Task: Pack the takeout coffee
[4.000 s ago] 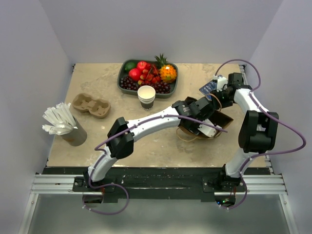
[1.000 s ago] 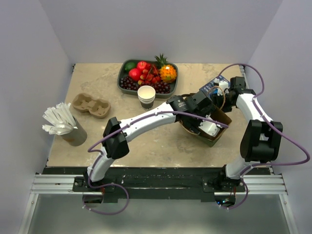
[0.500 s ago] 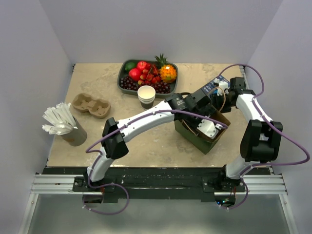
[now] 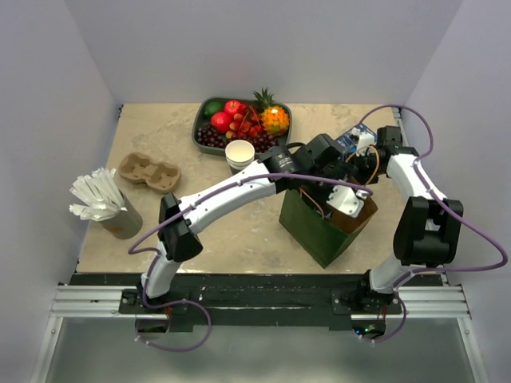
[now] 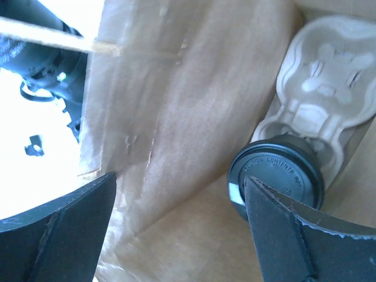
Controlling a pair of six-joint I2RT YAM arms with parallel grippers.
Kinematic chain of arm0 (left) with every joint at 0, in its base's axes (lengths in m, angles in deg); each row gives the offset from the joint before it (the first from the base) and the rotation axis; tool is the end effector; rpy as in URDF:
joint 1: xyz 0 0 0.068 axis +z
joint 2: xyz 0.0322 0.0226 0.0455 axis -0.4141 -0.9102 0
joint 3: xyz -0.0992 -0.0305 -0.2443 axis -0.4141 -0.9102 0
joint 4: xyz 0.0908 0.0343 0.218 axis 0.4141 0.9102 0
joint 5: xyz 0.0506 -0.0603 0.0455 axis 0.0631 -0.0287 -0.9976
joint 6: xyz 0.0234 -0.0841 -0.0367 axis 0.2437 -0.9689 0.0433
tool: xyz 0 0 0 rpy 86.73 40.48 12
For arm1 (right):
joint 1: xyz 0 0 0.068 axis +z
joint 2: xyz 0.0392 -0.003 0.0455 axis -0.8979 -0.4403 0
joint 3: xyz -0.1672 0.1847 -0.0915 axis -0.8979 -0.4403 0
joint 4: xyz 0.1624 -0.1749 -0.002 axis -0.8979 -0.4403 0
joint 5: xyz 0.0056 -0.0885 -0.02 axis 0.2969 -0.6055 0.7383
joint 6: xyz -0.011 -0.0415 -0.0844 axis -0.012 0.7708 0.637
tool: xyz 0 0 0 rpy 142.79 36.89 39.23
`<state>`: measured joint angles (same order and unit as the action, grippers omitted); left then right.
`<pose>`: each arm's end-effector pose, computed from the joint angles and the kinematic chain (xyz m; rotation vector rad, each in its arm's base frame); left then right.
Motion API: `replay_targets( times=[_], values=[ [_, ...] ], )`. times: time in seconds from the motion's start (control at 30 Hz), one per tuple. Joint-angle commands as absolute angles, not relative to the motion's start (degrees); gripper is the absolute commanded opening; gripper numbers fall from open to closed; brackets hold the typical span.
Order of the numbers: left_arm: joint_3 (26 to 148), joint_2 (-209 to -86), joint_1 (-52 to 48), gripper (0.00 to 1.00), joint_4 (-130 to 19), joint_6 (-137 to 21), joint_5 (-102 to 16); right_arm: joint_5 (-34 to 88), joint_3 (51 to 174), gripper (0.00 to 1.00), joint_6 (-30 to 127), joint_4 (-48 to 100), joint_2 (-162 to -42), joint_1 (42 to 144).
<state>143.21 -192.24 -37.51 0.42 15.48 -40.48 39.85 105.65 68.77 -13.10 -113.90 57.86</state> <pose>0.2056 -0.4207 0.3143 2.1215 1.0283 -0.2251 0.3287 -0.0043 0.1965 -0.2744 2.5974 0.3677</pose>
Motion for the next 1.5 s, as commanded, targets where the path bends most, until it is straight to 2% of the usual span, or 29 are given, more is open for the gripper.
replay_targets(
  times=[0.0, 0.37, 0.47, 0.63, 0.73, 0.9, 0.97, 1.07, 1.2, 1.33, 1.47],
  values=[
    [144.7, -187.9, -36.2, 0.93, -4.6, 5.9, -36.8, 41.8, 106.9, 0.54, 67.6, -12.4, -109.9, 58.1],
    [131.2, -173.0, -32.1, 0.93, -26.7, -14.9, -27.5, 43.2, 121.3, 0.57, 69.2, -19.6, -103.9, 58.1],
    [130.5, -170.3, -31.5, 0.93, -29.0, -16.2, -29.3, 43.1, 125.3, 0.59, 69.4, -20.9, -103.4, 58.1],
    [127.6, -165.2, -28.8, 0.94, -33.4, -18.2, -41.7, 44.2, 131.4, 0.6, 69.0, -22.1, -102.7, 58.0],
    [127.4, -163.6, -24.2, 0.94, -31.2, -22.4, -48.3, 44.5, 134.3, 0.6, 68.8, -22.4, -102.1, 58.1],
    [122.9, -160.3, -9.8, 0.9, -22.9, -30.2, -51.1, 48.4, 137.5, 0.6, 68.7, -20.3, -99.3, 58.1],
    [119.5, -156.2, -5.7, 0.89, -21.5, -27.9, -51.4, 50.3, 137.4, 0.61, 68.0, -19.5, -98.2, 58.1],
    [114.7, -151.0, -2.1, 0.85, -19.5, -24.0, -57.9, 54.3, 140.4, 0.56, 67.7, -21.4, -98.2, 58.8],
    [113.5, -145.2, 7.0, 0.78, -16.3, -25.4, -59.4, 51.2, 145.3, 0.57, 69.7, -20.7, -98.1, 66.1],
    [112.8, -142.0, 17.3, 0.74, -11.7, -24.8, -60.1, 50.2, 154.7, 0.57, 65.7, -20.6, -102.9, 74.4],
    [111.4, -138.5, 23.7, 0.64, -5.0, -20.5, -57.4, 50.2, 157.3, 0.56, 61.6, -19.6, -105.8, 80.0]
  ],
)
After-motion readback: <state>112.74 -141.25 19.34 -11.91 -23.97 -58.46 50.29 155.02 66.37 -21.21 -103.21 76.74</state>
